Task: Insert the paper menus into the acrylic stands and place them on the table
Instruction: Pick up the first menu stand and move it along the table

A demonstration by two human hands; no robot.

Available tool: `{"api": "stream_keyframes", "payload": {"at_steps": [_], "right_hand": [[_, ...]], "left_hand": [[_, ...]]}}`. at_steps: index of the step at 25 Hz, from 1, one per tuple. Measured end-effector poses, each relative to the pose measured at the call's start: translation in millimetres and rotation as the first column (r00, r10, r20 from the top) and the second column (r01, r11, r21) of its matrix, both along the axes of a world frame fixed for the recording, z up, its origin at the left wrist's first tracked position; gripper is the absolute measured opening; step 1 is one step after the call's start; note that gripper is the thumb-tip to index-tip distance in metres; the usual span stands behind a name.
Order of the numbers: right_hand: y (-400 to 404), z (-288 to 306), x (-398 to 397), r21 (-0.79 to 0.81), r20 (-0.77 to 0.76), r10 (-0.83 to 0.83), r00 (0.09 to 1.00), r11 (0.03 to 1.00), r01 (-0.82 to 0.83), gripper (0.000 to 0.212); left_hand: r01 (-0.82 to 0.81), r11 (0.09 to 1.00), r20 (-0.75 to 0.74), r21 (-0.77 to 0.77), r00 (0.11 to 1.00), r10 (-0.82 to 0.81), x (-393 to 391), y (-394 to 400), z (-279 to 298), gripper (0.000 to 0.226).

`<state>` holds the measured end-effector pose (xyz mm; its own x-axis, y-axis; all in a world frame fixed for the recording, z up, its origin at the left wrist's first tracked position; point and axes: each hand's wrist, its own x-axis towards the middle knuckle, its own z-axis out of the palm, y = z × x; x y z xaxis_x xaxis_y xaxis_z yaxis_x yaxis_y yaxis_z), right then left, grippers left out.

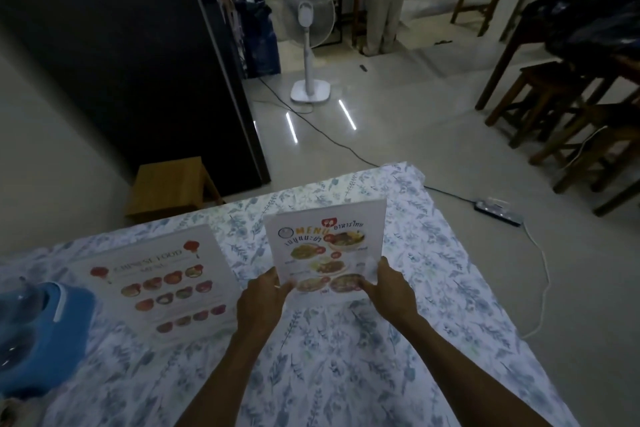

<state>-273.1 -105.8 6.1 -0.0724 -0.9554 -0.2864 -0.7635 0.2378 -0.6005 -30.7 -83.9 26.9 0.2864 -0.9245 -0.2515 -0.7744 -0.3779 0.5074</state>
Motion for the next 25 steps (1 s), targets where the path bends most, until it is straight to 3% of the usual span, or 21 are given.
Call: {"api": "stream_keyframes", "payload": {"at_steps": [11, 20, 25], "right_hand": [[2.7, -2.0, 5.4, -0.035, -0.083, -0.006, 0.997, 0.999, 0.003, 0.055], [-4.2, -26.0, -5.1, -0.073, -0.137, 0.028, 0.990, 0.997, -0.038, 0.061], [-80.7, -13.3, -51.5, -0.122, -0.159, 0.050, 0.986, 0.990, -0.070, 0.060]], "left_hand": [[0.044, 0.993, 0.059, -0.111, 0.998, -0.037, 4.0, 6.7, -4.1, 0.037], [-0.051, 0.994, 0.030, -0.097, 0.998, 0.054, -4.5, 6.0, -8.8, 0.028], [-0.004, 0.980, 0.112, -0.197, 0.993, 0.026, -45.8, -71.0, 7.2, 0.032]]}}
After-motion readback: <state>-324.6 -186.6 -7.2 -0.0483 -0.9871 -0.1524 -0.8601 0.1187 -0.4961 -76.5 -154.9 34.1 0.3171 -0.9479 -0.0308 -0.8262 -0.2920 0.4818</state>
